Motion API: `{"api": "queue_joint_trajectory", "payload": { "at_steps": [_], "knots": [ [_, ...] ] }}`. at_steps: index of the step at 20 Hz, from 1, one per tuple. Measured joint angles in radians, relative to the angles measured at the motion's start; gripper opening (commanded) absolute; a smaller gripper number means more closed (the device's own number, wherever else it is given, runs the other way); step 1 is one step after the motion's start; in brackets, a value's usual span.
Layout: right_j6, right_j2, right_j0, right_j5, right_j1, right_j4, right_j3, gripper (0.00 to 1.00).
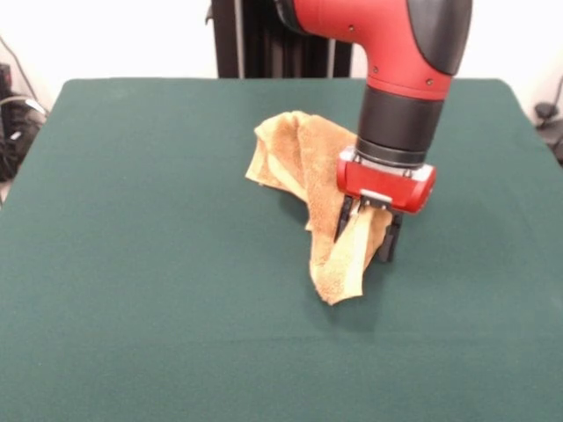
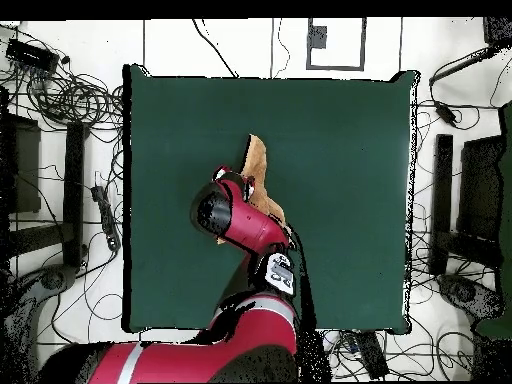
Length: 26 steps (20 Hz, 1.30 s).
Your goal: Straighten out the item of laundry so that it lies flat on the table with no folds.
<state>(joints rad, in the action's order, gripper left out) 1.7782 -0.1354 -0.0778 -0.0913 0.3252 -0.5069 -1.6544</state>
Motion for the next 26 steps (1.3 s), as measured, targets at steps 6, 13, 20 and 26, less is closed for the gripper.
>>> {"api": "queue_joint_trajectory", "payload": {
  "at_steps": [6,13,20,26],
  "knots": [
    [0.02,0.022,0.02,-0.019,0.005,0.0,-0.011,1.0],
    [0.02,0.042,0.041,-0.019,0.013,-0.001,-0.02,1.0],
    [0.02,0.044,0.024,-0.019,0.042,-0.04,-0.055,1.0],
    [0.02,0.062,0.02,-0.019,0.058,-0.071,-0.086,1.0]
  ]
}}
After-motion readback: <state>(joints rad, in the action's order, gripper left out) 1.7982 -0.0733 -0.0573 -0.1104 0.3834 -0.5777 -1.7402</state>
